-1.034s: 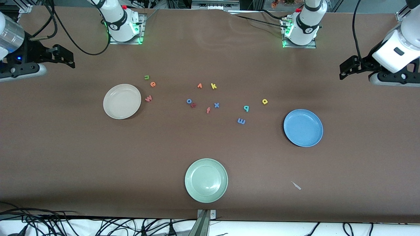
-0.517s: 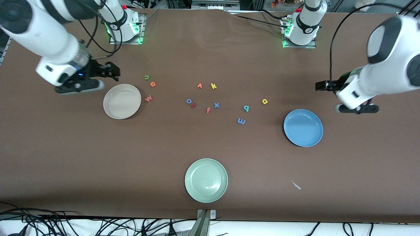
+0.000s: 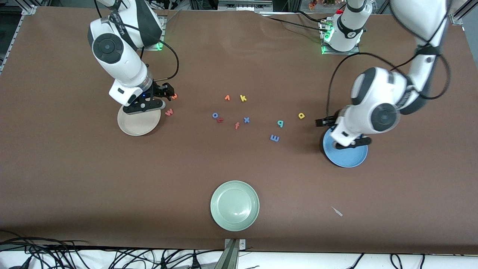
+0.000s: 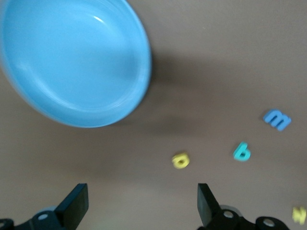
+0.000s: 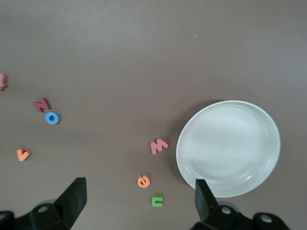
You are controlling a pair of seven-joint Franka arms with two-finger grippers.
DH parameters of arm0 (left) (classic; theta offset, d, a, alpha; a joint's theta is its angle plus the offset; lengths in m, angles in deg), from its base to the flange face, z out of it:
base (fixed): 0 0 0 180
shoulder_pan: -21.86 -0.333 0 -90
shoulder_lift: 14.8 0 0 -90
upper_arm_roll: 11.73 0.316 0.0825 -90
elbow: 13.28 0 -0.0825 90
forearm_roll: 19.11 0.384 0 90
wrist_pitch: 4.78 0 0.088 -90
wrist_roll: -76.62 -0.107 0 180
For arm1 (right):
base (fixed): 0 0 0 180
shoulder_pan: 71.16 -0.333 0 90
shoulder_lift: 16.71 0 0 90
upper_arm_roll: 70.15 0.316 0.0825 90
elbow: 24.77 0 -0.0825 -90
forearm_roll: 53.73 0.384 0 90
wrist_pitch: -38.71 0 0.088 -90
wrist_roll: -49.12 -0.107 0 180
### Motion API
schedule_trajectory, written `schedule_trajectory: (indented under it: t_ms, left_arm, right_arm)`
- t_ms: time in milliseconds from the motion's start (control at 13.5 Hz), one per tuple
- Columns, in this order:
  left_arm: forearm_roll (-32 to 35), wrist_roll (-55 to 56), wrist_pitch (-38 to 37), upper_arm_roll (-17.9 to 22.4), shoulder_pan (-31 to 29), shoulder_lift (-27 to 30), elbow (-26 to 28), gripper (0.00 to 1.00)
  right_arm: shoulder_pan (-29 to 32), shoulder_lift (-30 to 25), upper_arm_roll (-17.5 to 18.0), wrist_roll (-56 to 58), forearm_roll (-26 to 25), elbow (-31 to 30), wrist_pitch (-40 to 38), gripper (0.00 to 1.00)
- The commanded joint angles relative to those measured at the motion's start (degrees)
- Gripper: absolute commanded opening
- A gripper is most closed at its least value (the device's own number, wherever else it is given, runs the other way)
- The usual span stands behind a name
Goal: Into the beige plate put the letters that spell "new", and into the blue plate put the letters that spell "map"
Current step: 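Reach the right gripper to orange letter while the left gripper reaches yellow letter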
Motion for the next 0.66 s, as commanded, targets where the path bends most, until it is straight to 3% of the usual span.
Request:
schedule_trajectory:
  t_ms: [0,295,591]
  left_arm:
    - [-0.5,4.4,10.1,-0.2,1.0,0.9,8.3,1.00]
    - [-0.4,8.8,24.8,-0.7,5.1,-0.5,17.1,1.00]
    - [-0.4,16.1,30.0,-0.6,9.5,-0.6,21.1,1.00]
  right_arm:
    - [0.2,-1.8,1.3,-0.4,0.3,-8.6,8.5,1.00]
    - [0.2,-1.6,2.2,-0.8,0.3,-18.6,21.1,1.00]
    - [0.2,-0.8,2.4,-0.8,0.3,-24.7,29.5,1.00]
